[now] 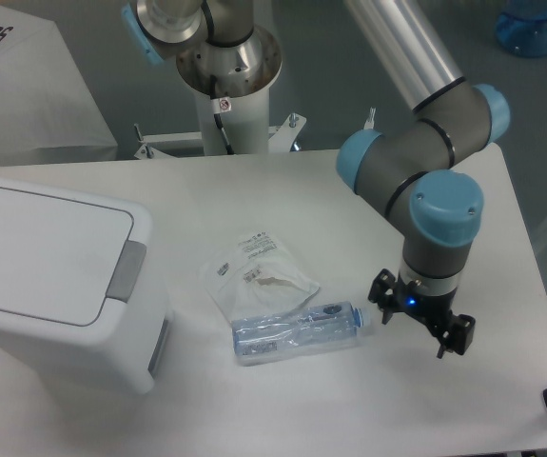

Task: Open the trash can
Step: 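Move the open gripper from its start pose toward the white trash can, then lower the gripper onto the grey button on the trash can's side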

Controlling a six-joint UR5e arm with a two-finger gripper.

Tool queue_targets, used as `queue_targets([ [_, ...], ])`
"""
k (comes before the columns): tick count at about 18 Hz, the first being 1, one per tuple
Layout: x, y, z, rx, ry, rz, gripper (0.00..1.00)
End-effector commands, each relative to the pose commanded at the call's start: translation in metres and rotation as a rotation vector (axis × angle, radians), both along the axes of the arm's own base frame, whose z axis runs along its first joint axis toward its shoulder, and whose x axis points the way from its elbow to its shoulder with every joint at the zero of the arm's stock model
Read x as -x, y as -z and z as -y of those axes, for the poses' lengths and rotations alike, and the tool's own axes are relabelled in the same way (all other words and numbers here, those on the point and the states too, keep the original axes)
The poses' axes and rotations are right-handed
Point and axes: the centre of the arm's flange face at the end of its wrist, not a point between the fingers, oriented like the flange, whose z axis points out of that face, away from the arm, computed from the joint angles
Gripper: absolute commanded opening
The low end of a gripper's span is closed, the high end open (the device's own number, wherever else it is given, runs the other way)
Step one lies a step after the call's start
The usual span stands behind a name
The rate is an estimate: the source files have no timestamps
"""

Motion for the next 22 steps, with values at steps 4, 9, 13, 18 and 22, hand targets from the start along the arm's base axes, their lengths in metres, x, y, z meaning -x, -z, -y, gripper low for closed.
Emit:
queue_targets([
  [4,-0.013,-0.011,-0.008,-0.082,-0.072,0.051,1.0],
  [9,-0.025,-0.026,-0.012,-0.163,-0.167,0.118,1.0],
  [13,-0.051,-0.026,-0.007,-0.27,-0.14,0.232,1.0],
  [18,-0.079,-0.046,-0.016,-0.315,-0.169,0.275,1.0],
  [22,-0.101,-0.06,-0.032,-0.393,-0.26,0.397,1.0],
])
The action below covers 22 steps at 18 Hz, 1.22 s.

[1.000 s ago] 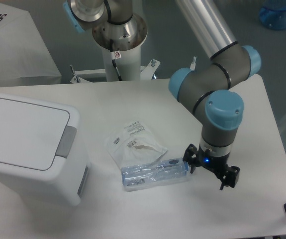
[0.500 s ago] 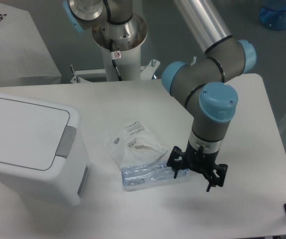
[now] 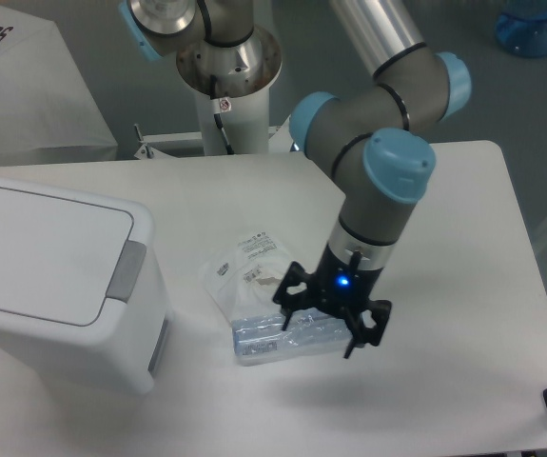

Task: Open the trash can
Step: 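Lower the gripper onto the grey button on the trash can's side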

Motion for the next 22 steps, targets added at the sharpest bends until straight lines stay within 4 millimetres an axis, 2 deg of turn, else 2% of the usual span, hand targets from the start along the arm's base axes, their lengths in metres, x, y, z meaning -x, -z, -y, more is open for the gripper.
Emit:
queue_targets([
  [5,-0.026,-0.036,-0.009,-0.117,-0.003,0.088,1.0],
  [7,-0.031,-0.049,-0.007,-0.127,-0.022,0.094,1.0],
  [13,-0.064,-0.078,-0.015,-0.146,-0.016,0.094,1.0],
  [18,-0.087,-0.088,-0.023,-0.15,0.0,0.1,1.0],
  [22,-0.1,-0.095,-0.017,-0.155,0.005,0.097,1.0],
])
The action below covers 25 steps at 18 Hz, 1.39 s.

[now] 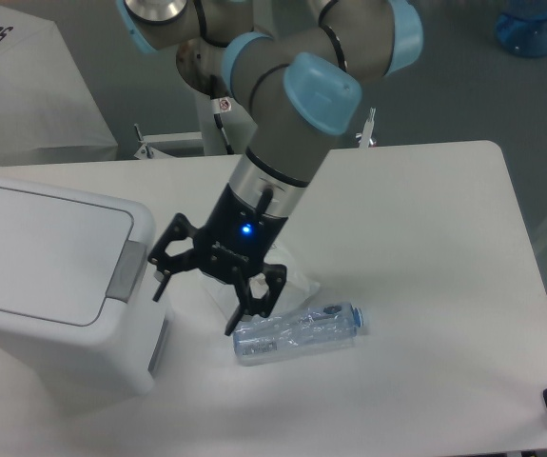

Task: Open the trash can

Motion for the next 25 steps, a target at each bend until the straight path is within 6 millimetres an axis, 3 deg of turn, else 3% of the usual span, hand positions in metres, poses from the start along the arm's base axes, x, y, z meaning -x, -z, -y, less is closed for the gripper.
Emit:
queue_targets([
  [11,-0.015,0.008,0.004,0.0,0.011,-0.004,1.0],
  [25,-0.014,0.01,0.005,0.004,0.009,-0.002,1.0],
])
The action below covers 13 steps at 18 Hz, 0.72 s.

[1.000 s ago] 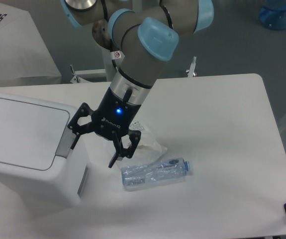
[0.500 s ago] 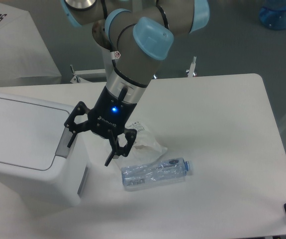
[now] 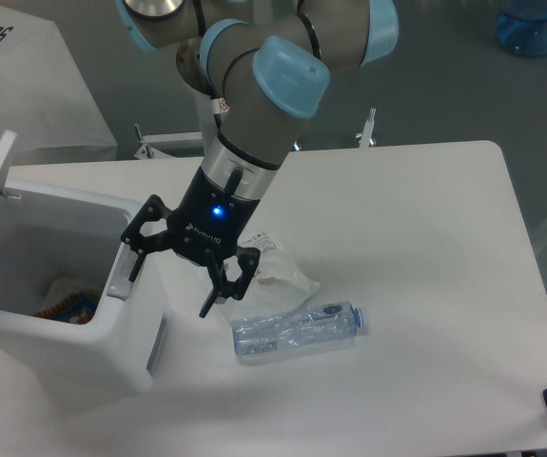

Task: Open the trash can

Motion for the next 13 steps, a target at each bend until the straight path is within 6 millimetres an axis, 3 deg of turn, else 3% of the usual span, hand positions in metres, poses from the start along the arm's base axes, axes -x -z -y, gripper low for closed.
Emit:
queue_targets([
  [5,0.015,-0.008,0.004,-0.014,-0.018,-0.016,1.0],
  [10,0.063,-0.016,0.031,-0.044,-0.099,-0.059,1.0],
  [13,0.092,0.001,0.039,-0.045,-0.109,-0.094,1.0],
])
